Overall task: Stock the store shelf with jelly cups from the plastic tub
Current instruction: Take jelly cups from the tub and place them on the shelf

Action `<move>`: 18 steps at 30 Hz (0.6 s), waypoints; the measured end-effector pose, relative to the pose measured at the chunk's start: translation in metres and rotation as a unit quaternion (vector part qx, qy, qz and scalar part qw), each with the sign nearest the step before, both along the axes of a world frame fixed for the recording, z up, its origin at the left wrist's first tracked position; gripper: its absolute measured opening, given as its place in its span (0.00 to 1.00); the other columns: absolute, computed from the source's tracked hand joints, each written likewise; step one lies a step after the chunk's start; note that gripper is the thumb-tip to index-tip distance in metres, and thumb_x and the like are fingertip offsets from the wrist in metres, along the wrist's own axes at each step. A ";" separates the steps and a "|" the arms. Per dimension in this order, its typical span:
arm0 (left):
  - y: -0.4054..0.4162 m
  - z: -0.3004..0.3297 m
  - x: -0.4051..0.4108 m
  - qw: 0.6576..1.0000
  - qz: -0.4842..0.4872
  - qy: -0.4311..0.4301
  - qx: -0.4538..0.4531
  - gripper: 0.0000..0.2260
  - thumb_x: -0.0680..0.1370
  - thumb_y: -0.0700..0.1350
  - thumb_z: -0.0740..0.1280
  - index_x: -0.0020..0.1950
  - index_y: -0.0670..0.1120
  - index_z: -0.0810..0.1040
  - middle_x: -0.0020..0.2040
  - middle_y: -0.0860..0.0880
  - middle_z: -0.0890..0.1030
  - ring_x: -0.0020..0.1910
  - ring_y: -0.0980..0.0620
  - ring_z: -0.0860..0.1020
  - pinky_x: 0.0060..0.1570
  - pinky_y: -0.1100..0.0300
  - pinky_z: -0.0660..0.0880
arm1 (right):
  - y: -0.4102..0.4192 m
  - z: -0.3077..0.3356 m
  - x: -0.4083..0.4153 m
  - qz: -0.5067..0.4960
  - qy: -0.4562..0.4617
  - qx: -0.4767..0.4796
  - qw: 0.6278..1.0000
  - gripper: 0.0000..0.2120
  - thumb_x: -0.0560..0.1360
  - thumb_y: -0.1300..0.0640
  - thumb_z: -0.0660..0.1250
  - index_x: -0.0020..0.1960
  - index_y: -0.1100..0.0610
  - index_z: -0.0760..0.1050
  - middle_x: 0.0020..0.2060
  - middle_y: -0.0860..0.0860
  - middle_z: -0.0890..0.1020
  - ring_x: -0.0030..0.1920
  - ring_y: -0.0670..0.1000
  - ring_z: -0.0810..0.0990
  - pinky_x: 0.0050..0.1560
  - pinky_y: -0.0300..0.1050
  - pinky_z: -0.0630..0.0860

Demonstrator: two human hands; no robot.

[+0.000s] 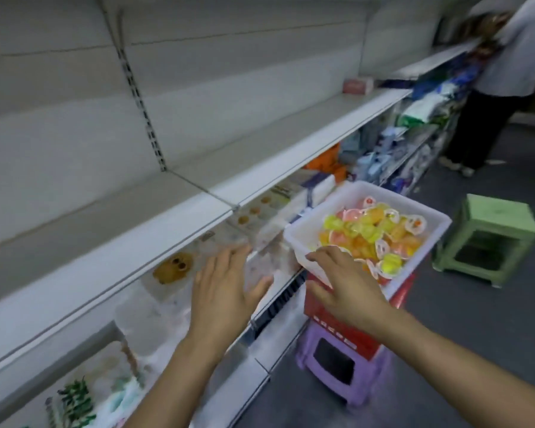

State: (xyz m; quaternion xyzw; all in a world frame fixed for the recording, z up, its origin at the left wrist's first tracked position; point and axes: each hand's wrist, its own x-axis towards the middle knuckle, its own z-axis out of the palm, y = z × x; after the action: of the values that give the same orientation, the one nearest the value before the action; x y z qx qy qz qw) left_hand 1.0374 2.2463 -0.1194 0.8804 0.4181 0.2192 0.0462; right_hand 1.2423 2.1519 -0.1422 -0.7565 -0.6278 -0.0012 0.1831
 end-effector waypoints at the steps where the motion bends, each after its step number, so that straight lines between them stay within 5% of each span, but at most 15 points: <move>1: -0.004 -0.004 0.020 1.000 -0.017 0.007 -0.016 0.27 0.74 0.67 0.57 0.69 0.55 0.68 0.64 0.55 0.72 0.60 0.50 0.72 0.56 0.53 0.71 | -0.011 -0.005 0.016 -0.020 0.005 -0.016 1.000 0.24 0.75 0.45 0.58 0.69 0.51 0.68 0.64 0.51 0.71 0.60 0.56 0.73 0.53 0.51 0.73; 10: 0.008 -0.034 0.151 0.982 -0.137 0.047 -0.122 0.22 0.76 0.60 0.64 0.68 0.55 0.71 0.65 0.54 0.73 0.64 0.52 0.70 0.62 0.54 0.69 | -0.049 -0.039 0.127 -0.148 0.033 -0.142 0.978 0.21 0.77 0.47 0.62 0.69 0.49 0.68 0.63 0.49 0.73 0.62 0.53 0.73 0.56 0.50 0.73; 18: 0.057 -0.086 0.263 0.935 -0.247 0.217 -0.135 0.22 0.77 0.58 0.63 0.69 0.54 0.69 0.66 0.51 0.73 0.64 0.48 0.71 0.60 0.53 0.68 | -0.008 -0.065 0.202 -0.183 -0.018 -0.214 0.959 0.23 0.77 0.48 0.64 0.70 0.50 0.65 0.64 0.52 0.72 0.63 0.55 0.70 0.58 0.50 0.70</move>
State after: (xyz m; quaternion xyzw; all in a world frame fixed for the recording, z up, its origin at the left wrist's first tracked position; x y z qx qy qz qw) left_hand 1.3004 2.3033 -0.2052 0.9675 0.2130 -0.0540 0.1253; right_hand 1.4440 2.1436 -0.2070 -0.8798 -0.4674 0.0865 0.0024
